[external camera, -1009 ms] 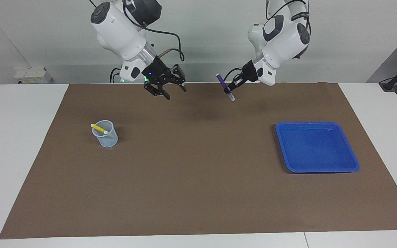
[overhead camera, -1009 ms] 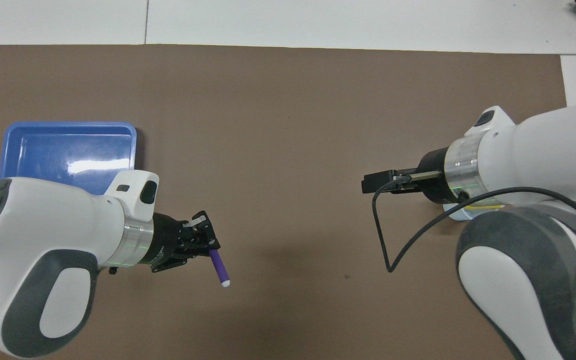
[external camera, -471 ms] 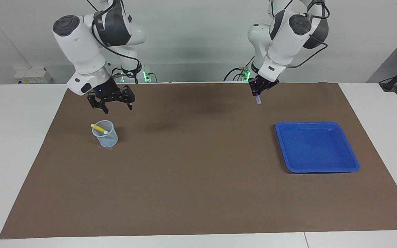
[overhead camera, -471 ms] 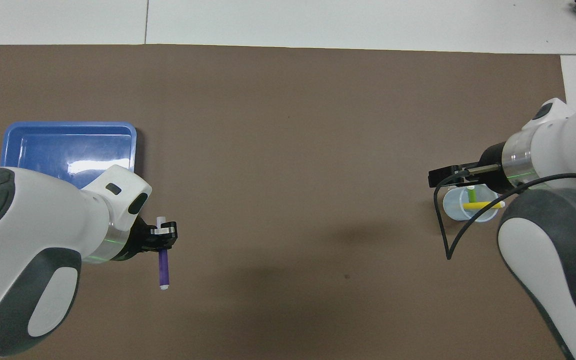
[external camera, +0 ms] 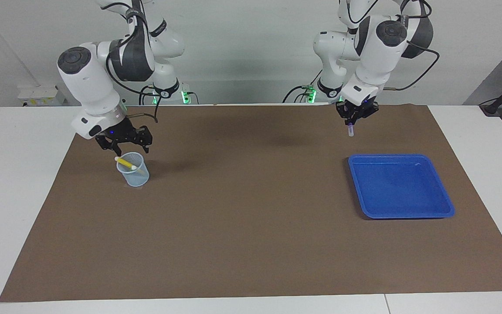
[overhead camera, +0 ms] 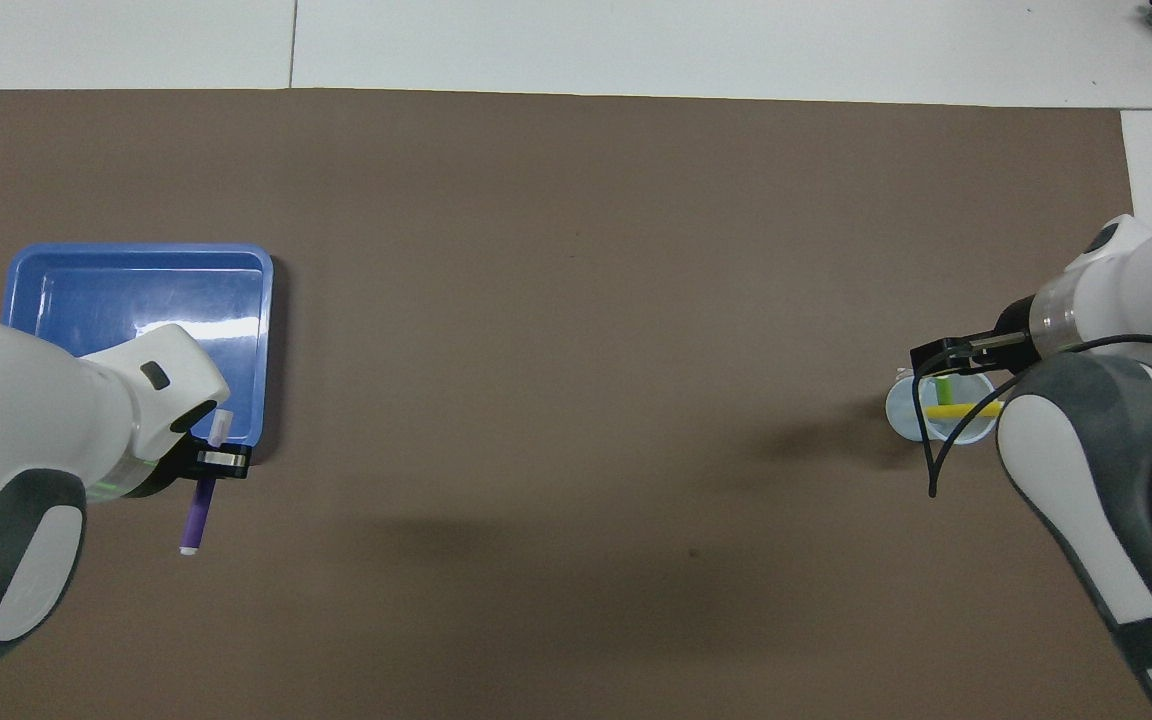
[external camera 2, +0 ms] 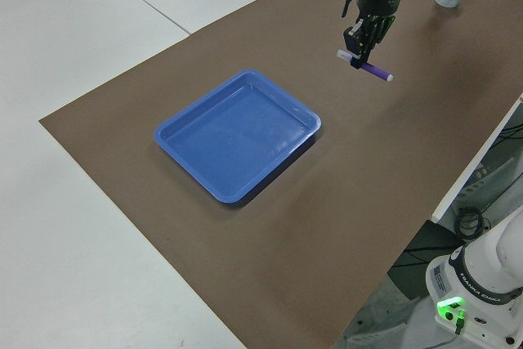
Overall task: Right arm passes pens to left for tray arrangement
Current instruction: 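Lay the purple pen in the blue tray and open the left gripper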
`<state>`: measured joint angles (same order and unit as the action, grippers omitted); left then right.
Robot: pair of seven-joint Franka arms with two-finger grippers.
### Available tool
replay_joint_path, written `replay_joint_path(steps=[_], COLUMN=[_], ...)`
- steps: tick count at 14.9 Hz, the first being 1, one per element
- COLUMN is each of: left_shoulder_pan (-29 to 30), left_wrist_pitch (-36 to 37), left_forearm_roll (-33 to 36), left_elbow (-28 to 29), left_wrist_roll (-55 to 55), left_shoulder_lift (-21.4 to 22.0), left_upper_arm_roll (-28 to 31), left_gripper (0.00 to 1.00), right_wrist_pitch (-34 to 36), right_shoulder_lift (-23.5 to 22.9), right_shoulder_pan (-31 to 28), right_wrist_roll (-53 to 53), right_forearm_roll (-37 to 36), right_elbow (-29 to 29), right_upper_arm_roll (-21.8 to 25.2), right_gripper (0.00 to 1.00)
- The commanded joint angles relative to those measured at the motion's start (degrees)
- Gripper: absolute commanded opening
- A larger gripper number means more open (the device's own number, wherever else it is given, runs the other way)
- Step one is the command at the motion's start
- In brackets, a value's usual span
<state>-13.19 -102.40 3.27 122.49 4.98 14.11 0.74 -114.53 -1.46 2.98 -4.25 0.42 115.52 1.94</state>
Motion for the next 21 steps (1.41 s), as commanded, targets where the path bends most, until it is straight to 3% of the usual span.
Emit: replay_joint_path(steps=[1, 10, 16, 19, 21], left_shoulder_pan=[2.55, 8.17, 9.58, 9.67, 10.28], left_wrist_pitch=[-2.44, -15.88, -22.31, -25.29, -27.32], left_forearm_roll=[1.12, 2.70, 2.70, 2.70, 2.70], left_elbow=[-0.76, -0.93, -2.86, -4.27, -4.10], left_wrist_roll=[-0.94, -2.87, -3.23, -3.14, -3.14], left_shoulder_lift=[-2.68, -12.88, -20.16, -23.86, -25.44], left_upper_arm_roll=[-0.47, -0.47, -0.47, -0.47, -0.47], left_gripper=[0.00, 0.00, 0.00, 0.00, 0.00], right_wrist_pitch=[-2.45, -4.74, -5.44, -6.32, -6.32], right_shoulder_lift=[-1.26, -3.03, -3.11, -3.11, -3.11], right_shoulder_pan=[-2.27, -2.54, -2.62, -2.62, -2.62], right_wrist_roll=[-1.81, -5.95, -8.32, -8.50, -8.58], right_forearm_roll=[-2.09, -3.85, -3.85, -3.85, -3.85], right_elbow=[1.38, 2.52, 3.48, 4.01, 4.01], right_upper_arm_roll=[-0.89, -0.80, -0.80, -0.80, -0.80], right_gripper=[0.62, 0.61, 0.45, 0.44, 0.34])
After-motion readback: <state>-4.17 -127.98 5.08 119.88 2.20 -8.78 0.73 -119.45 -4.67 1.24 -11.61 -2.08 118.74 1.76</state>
